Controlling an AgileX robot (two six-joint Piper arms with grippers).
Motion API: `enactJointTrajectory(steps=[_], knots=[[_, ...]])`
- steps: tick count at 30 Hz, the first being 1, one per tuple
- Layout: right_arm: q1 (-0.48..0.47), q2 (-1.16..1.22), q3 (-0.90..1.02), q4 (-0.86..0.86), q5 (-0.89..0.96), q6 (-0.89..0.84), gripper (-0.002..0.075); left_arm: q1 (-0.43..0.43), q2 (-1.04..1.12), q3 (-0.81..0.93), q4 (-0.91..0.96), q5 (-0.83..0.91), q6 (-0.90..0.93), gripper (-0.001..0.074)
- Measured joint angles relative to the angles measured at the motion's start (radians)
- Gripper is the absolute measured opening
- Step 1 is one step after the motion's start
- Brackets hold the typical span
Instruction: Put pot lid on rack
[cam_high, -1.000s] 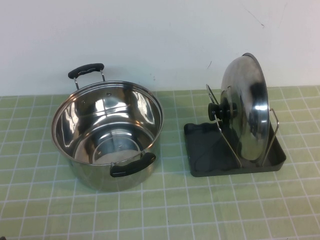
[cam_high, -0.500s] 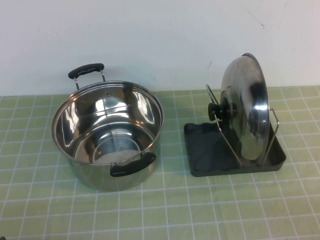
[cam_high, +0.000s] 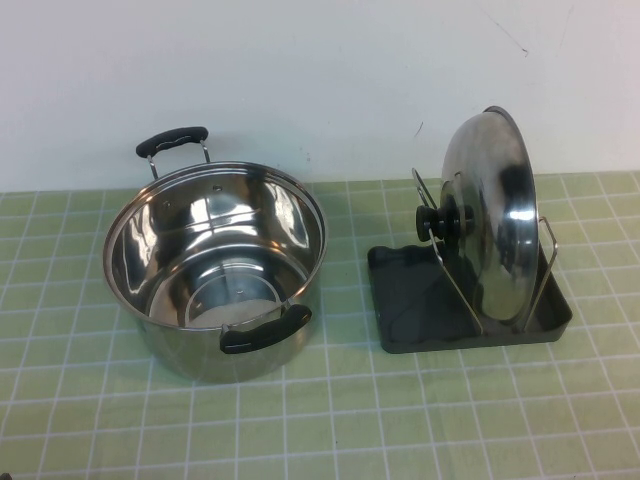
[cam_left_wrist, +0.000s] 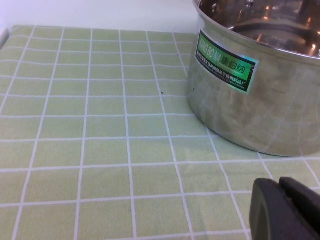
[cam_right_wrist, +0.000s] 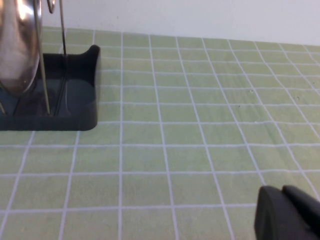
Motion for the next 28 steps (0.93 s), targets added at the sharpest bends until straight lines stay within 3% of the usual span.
enactJointTrajectory(steps=[28], knots=[[0.000, 0.000, -0.002, 0.002, 0.002, 0.008, -0.0001, 0.013, 0.000, 0.000, 0.000, 0.000, -0.002, -0.0002]])
